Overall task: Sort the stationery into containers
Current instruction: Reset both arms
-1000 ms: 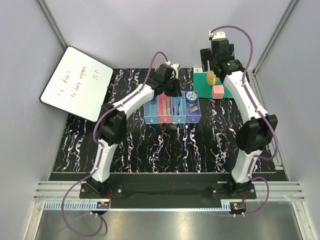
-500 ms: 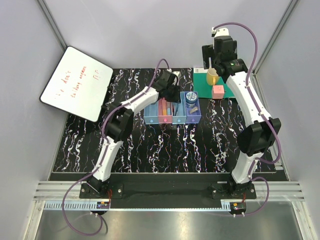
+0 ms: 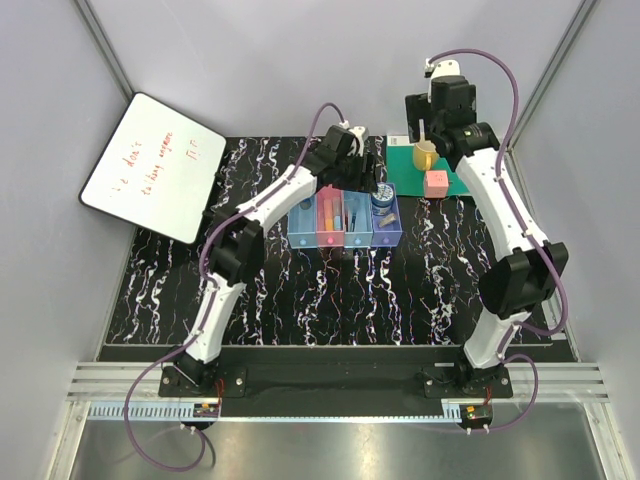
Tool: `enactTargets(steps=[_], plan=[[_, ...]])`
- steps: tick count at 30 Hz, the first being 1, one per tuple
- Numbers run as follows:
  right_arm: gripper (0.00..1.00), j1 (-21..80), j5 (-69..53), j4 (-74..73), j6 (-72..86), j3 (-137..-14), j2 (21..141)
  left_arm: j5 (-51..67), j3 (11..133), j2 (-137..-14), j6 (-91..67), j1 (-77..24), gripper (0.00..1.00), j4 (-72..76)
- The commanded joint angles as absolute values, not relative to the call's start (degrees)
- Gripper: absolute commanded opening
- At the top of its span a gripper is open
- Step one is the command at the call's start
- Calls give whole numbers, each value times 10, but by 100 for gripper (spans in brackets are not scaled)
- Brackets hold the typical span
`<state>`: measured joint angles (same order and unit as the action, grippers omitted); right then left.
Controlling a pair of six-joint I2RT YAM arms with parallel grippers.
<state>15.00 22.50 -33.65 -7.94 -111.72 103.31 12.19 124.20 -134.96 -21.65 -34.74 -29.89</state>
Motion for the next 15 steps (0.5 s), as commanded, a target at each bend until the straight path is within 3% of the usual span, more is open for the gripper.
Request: enactTargets(steps=[1,3,7,15], plan=[[100,152,192,-317,-90,-1078,973,140,1274,-1241,-163,-345,79,-276],[100,152,164,-323,-88,-1057,951,115,1258,-1182,-135,-343,99,-276],[100,152,124,-349,-83,-1020,911,43,1161,-1067,-61,-329,99,-291],[100,153,163,-390,-99,-923,818,-200,974,-882,-24,-256,99,-444]])
